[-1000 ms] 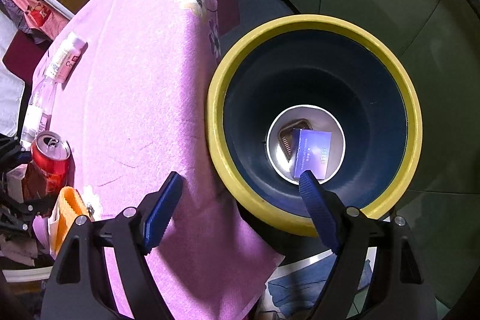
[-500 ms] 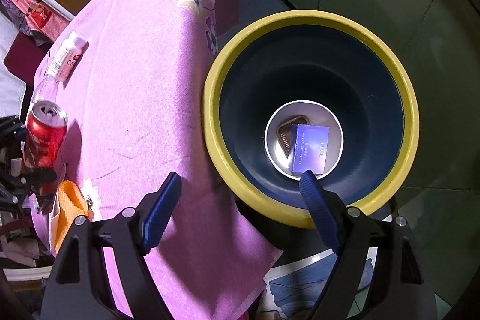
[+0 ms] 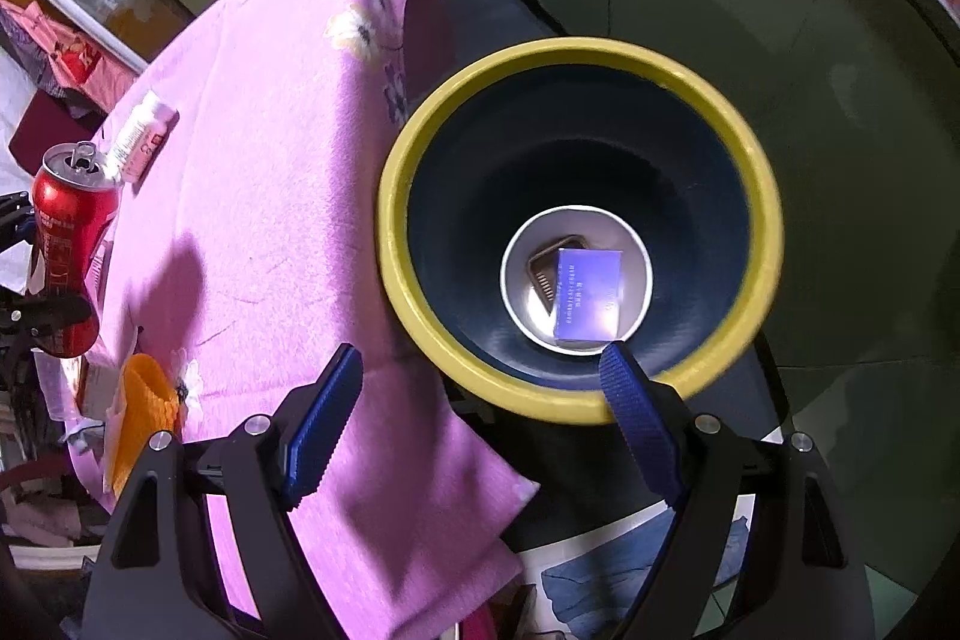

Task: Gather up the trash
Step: 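Carry the Coke can over the bin and open the left gripper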

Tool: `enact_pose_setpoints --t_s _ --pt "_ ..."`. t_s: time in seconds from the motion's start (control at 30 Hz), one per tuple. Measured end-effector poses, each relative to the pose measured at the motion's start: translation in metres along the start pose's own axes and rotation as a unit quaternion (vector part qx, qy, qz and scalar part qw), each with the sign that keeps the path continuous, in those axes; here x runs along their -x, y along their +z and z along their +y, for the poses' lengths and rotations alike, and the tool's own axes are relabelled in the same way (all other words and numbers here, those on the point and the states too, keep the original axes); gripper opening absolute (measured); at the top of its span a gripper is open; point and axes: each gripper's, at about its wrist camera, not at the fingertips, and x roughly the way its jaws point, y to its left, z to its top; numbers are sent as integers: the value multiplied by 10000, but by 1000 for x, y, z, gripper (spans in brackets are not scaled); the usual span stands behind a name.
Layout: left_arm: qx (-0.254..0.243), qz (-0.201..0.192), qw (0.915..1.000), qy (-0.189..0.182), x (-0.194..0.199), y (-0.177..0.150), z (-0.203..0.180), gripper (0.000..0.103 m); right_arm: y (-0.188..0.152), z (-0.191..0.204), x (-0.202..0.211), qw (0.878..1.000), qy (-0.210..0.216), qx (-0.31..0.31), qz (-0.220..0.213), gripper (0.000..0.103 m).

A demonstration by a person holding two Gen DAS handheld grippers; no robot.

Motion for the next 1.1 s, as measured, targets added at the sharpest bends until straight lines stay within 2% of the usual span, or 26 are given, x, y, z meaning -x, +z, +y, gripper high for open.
enact_pose_setpoints --t_s 0.1,0.3,0.47,0.63,0.77,0.97,1.03,1.1 --pt "-240 -102 9996 -88 7 10 -22 68 -8 -13 20 9997 -97 -119 -213 80" --pt "-712 -303 9965 -303 9 57 -75 68 -37 -44 66 9963 -153 -460 -710 80" --pt "-1148 -426 9917 -388 -6 100 -116 68 -65 -66 83 9936 -132 -732 -852 80" --pt "-1349 -483 9893 -281 -42 141 -133 68 -83 -82 84 9920 -113 -939 -839 80" --pt "-1382 -236 9901 -57 -82 170 -144 68 -90 -94 79 9911 -60 -1075 -778 80" --pt "-1249 70 9919 207 -136 195 -142 69 -88 -106 72 9903 -12 -1211 -685 81" --pt "-1172 40 9929 202 -140 200 -140 75 -87 -107 70 9903 20 -1225 -655 81" --pt "-1156 -14 9931 190 -134 201 -140 75 -86 -106 70 9908 35 -1198 -624 81"
